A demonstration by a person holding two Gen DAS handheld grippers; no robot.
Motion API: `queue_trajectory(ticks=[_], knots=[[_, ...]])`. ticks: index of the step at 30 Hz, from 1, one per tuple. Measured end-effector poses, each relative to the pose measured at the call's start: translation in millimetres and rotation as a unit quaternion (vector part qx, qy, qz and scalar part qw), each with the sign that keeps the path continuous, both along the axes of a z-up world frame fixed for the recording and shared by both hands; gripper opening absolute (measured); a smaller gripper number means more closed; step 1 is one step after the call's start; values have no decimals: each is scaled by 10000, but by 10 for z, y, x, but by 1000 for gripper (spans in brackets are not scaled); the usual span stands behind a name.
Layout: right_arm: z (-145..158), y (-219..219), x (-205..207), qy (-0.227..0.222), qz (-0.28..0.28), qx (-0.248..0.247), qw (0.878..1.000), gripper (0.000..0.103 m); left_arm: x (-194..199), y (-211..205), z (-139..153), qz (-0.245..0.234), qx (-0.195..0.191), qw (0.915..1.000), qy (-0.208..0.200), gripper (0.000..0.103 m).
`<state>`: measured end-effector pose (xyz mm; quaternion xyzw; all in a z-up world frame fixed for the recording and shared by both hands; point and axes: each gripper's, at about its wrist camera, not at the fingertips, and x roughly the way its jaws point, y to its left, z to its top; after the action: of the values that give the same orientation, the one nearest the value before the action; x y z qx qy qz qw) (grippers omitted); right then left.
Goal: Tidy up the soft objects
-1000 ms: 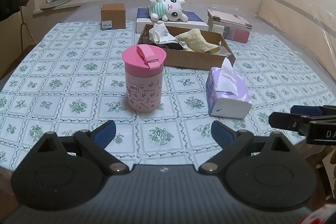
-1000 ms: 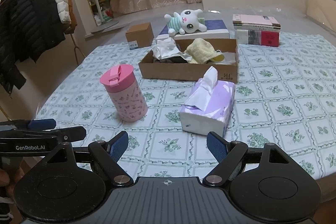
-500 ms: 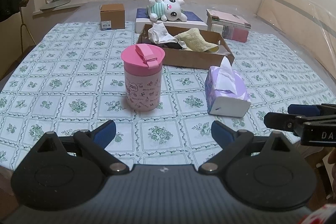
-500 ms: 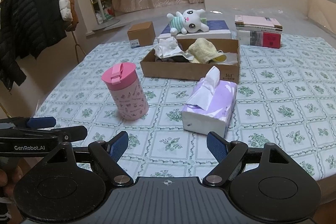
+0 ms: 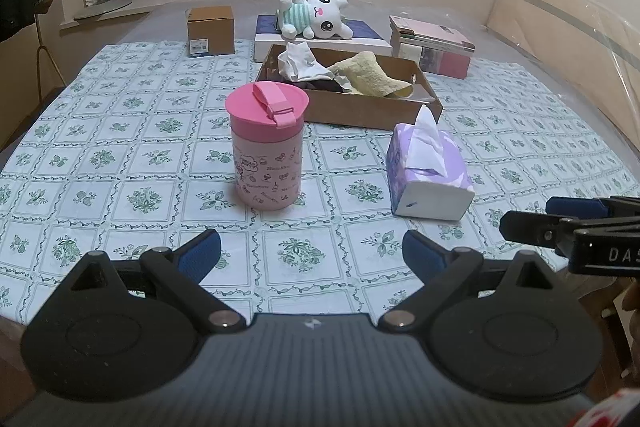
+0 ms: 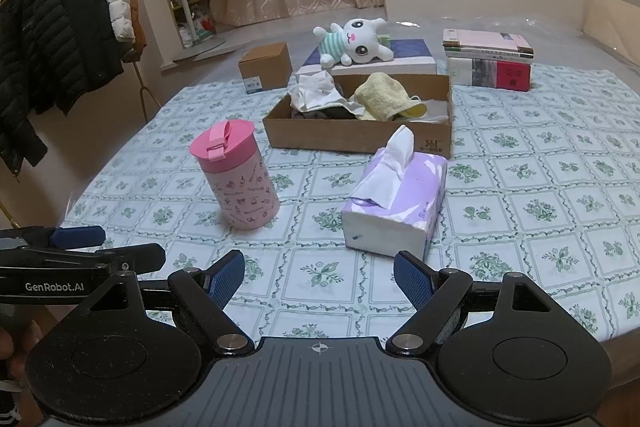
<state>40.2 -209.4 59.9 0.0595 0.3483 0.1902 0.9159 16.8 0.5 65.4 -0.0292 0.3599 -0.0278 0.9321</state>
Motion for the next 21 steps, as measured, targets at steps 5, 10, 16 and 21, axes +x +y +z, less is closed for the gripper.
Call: queue_trajectory(ticks=[5, 10, 16, 21], knots=[[-7, -9, -6, 6, -8, 7, 10000, 81, -1, -8, 3, -18, -3, 10000, 2, 96], [-11, -16, -7, 9, -13, 9, 10000, 81, -2, -16, 3, -19, -9, 10000, 0, 96], [-10, -16, -14, -1, -23, 7, 10000, 81, -3, -18, 4, -19, -11, 10000, 0, 96], [-10, -12, -14, 0, -21, 6, 10000, 81, -4, -19, 2, -20, -13, 10000, -1, 96]])
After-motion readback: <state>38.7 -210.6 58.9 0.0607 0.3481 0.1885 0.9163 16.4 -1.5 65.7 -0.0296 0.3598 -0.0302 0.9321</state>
